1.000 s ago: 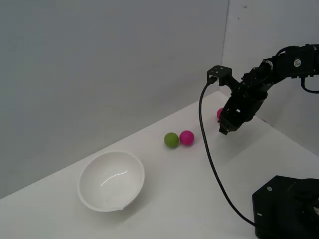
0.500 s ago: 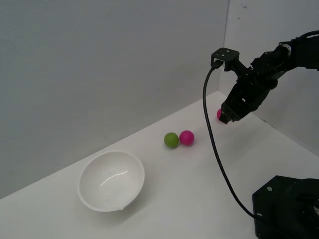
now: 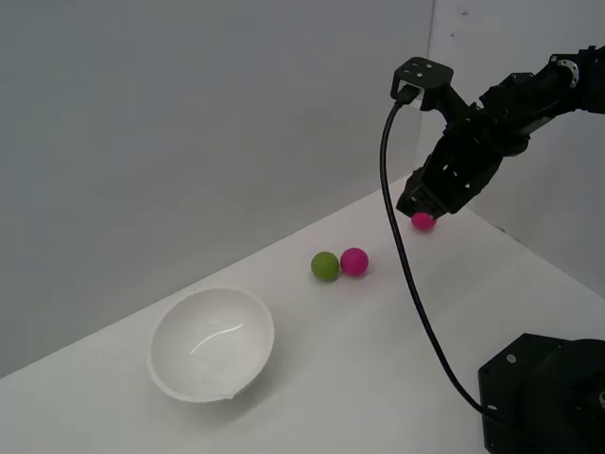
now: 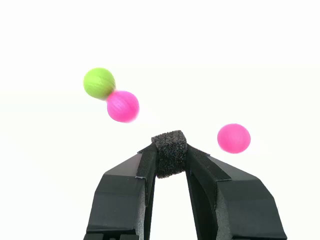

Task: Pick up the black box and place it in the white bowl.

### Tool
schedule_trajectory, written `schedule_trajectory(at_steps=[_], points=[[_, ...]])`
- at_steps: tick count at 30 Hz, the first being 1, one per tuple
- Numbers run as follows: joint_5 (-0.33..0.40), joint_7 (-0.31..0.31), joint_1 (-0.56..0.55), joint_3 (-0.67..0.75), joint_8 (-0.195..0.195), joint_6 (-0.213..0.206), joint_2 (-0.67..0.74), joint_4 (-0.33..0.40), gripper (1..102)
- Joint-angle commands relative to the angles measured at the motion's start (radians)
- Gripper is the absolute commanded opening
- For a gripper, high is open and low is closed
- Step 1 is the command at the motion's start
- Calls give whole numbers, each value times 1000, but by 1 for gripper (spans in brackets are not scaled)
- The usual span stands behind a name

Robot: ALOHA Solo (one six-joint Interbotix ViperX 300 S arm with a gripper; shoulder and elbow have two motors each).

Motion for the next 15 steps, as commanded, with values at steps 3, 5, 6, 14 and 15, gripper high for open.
schedule_trajectory(at_steps=[3, 5, 6, 14, 15], points=[[-46, 11, -17, 17, 12, -35, 12, -37, 3], [-49, 12, -31, 17, 12, -41, 14, -41, 3], [-51, 12, -40, 18, 12, -44, 14, -41, 3], [-46, 11, -101, 23, 12, -54, 17, -40, 3], [-46, 12, -107, 25, 11, -55, 20, -38, 3]])
